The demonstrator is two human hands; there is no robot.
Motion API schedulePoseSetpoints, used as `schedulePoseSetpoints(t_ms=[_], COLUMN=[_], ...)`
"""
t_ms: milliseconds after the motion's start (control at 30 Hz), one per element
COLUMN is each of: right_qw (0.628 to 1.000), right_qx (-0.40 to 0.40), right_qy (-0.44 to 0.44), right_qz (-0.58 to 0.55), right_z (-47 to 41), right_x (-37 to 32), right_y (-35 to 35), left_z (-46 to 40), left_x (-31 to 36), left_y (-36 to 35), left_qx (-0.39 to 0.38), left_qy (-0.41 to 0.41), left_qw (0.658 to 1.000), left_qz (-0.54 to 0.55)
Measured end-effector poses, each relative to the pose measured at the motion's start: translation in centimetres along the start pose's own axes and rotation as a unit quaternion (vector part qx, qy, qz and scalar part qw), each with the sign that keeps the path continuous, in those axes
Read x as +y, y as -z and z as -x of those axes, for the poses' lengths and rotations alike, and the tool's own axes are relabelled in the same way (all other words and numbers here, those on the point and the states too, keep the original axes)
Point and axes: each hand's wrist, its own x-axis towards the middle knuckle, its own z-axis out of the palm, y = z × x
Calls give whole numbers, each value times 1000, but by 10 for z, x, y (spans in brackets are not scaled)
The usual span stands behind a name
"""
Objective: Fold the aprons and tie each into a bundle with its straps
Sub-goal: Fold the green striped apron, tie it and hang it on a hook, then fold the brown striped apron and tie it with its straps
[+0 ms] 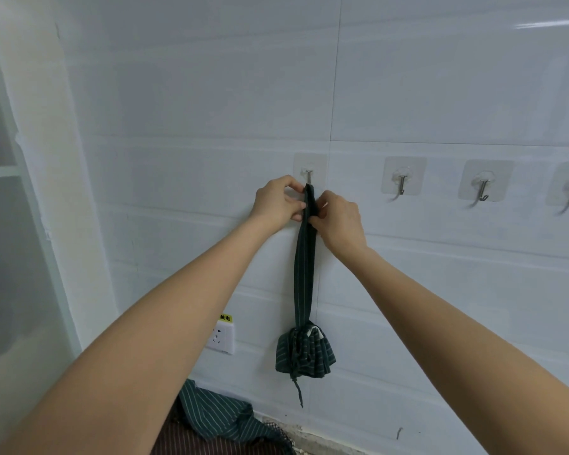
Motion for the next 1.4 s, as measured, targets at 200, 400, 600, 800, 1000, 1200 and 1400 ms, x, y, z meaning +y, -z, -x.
schedulePoseSetpoints(t_ms=[200, 400, 600, 800, 1000, 1200, 1400], right_qw=[996, 986, 969, 908, 826, 757, 725], right_qx=[40, -33, -196, -407, -561, -649, -674], right_qy=[58, 123, 117, 92, 50, -2, 14], right_qz=[-63, -107, -94, -37, 4, 79, 140], right_z=[26, 76, 136, 204, 256, 277, 298], right_x=[8, 7, 21, 39, 57, 65, 69], right_y=[-3, -27, -112, -225, -327, -403, -426], left_z=[24, 84, 155, 229, 286, 314, 320], left_x=[-15, -73, -162, -270, -378, -451, -481], left_y=[8, 35, 52, 63, 77, 94, 111], left_qx=[-14, 21, 90, 86, -25, -70, -63], left_qy=[18, 89, 246, 363, 489, 530, 596], left_qw=[1000, 996, 964, 915, 850, 772, 753], left_qz=[12, -21, -58, -150, -194, -343, -274])
